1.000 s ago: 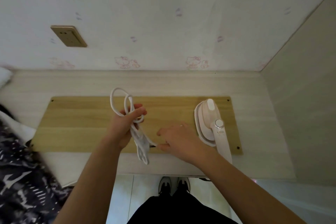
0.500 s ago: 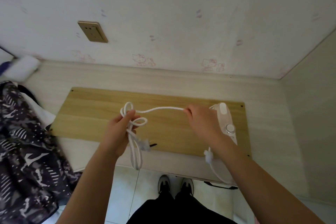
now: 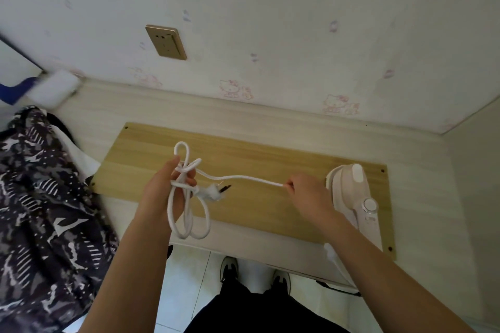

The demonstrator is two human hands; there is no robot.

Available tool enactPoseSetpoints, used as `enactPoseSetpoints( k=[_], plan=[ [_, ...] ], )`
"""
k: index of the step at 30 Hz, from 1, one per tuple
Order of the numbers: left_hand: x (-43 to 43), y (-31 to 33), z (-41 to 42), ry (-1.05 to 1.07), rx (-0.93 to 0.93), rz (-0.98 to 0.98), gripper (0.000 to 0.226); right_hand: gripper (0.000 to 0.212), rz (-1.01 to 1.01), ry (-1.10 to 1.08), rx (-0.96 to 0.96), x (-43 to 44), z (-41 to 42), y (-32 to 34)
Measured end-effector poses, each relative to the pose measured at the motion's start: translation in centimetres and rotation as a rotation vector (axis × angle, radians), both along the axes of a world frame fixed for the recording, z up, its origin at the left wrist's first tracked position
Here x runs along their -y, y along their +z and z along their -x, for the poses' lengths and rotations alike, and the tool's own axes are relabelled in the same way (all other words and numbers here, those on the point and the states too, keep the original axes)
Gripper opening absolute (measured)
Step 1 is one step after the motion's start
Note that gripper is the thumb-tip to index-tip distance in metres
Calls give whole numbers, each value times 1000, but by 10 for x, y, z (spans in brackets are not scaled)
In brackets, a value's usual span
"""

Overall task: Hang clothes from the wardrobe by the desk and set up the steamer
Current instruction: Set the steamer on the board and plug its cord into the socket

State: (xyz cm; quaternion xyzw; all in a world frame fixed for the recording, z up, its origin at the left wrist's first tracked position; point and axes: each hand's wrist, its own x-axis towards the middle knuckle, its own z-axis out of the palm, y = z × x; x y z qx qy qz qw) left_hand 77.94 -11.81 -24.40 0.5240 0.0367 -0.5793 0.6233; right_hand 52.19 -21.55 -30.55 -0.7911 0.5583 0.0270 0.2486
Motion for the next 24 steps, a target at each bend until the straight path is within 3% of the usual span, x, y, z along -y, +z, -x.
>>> enactPoseSetpoints(
  k=[4,10,15,17,20,24],
  plan=[
    [13,-1,-21,-20,-42,4,25,22,-72,38,57,-5,-23,2],
    [30,-2,-43,0,-43,70,27,50,-236,39,523,-31,-89,52],
    [42,-6,-58,-100,-76,45,15,70,-456,-27,617,-37,-137,61],
    [44,-9,-63,-155,-80,33,14,63,-470,-102,634,-36,-147,55],
    [46,-13,-69,-199,-28,-11,17,38,-399,-111,605,-37,-150,50],
    [43,-20,-82,-292,212,-181,16,21,-321,-200,687,-34,-139,52]
  ],
)
